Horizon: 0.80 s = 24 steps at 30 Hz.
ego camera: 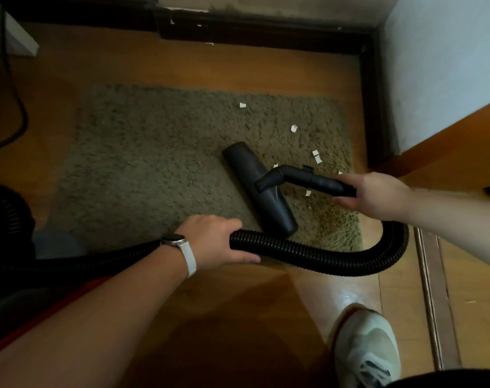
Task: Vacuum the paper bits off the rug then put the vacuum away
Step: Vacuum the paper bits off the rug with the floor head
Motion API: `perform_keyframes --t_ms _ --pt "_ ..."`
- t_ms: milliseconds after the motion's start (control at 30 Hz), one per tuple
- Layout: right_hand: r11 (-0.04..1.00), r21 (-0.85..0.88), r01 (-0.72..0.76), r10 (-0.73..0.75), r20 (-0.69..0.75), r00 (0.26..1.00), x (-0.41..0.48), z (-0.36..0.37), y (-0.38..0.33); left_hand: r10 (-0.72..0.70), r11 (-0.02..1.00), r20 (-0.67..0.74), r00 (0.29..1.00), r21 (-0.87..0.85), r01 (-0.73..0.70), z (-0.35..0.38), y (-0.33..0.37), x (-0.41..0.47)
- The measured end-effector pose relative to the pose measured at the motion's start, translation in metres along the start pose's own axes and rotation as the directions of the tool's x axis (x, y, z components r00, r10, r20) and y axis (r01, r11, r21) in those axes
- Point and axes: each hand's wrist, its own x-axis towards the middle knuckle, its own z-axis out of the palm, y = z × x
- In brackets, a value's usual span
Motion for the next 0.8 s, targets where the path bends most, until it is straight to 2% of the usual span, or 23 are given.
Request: perform_keyframes --t_ms 333,667,800 --pt "0.997 -0.069 0.017 -0.012 0.067 0.998 -0.01 0.003 0.017 0.0 1.0 0.016 1.0 0.018 0.0 0.001 0.014 0.011" --pt "0.982 0.065 -0.179 0.18 -0.012 0.984 -0.02 0.0 0.049 0.002 0.999 -0.012 1.0 0.037 -0.001 -0.004 0.026 0.019" --pt "0.987 0.029 -0.156 0.157 -0.022 0.987 -0.013 -0.002 0.038 0.002 0.999 -0.013 1.0 0.041 -0.002 -0.004 0.026 0.019"
